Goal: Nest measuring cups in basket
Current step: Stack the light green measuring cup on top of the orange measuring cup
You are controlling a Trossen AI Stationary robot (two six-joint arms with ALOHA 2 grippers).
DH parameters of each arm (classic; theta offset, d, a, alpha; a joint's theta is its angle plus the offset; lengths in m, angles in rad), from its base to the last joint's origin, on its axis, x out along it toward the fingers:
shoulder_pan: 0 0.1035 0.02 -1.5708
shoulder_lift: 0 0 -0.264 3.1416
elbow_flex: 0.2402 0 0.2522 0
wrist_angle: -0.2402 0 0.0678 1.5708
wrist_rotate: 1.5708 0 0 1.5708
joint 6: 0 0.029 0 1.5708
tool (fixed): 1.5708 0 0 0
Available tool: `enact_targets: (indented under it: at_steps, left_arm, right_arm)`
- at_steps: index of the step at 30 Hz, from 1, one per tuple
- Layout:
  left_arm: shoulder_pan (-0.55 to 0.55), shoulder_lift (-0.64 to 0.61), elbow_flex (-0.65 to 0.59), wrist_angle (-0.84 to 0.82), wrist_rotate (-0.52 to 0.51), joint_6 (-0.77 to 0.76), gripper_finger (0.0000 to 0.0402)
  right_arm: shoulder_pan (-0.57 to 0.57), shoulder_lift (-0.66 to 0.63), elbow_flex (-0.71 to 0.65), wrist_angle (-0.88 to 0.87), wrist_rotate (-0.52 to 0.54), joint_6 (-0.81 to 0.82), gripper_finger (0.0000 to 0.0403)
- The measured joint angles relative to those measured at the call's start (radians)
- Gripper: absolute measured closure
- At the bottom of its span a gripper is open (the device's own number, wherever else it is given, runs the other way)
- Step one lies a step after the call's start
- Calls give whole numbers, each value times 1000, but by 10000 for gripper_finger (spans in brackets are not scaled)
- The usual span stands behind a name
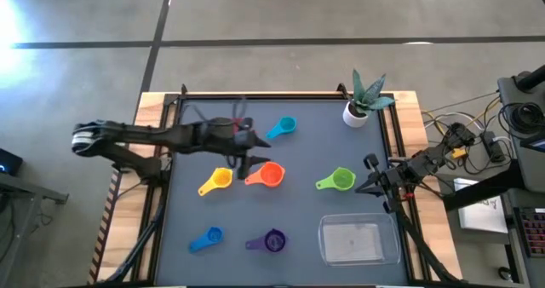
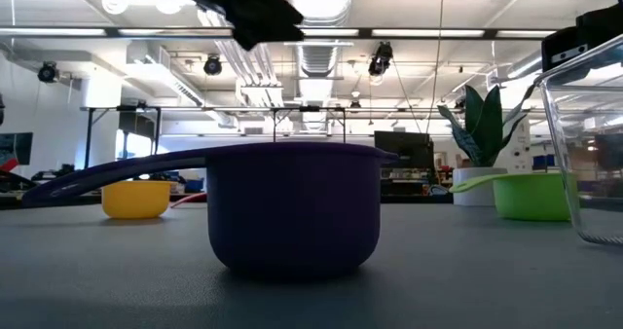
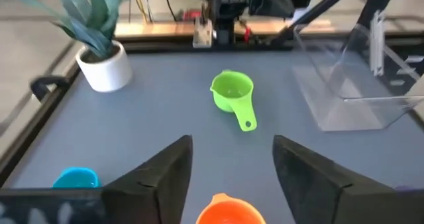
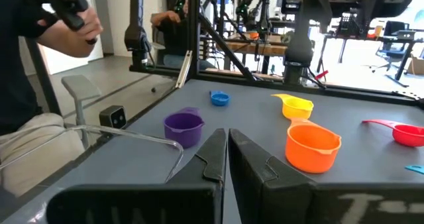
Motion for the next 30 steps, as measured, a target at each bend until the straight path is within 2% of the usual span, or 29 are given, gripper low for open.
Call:
enact_targets:
  at_steps: [7, 14, 18, 30]
  left_arm:
    - [0, 238, 211, -120, 1, 14, 165]
    - [-1, 431, 383, -194, 15, 41, 155]
    - [-8, 505, 445, -194, 68, 44, 155]
    - [-55, 663, 572, -181, 71, 49, 154]
  right_arm:
    - [0, 0, 0, 0, 0, 0, 394]
    - [0, 0, 0, 0, 0, 0, 394]
    - [0, 0, 0, 0, 0, 0, 394]
    - [0, 0, 0, 0, 0, 0, 394]
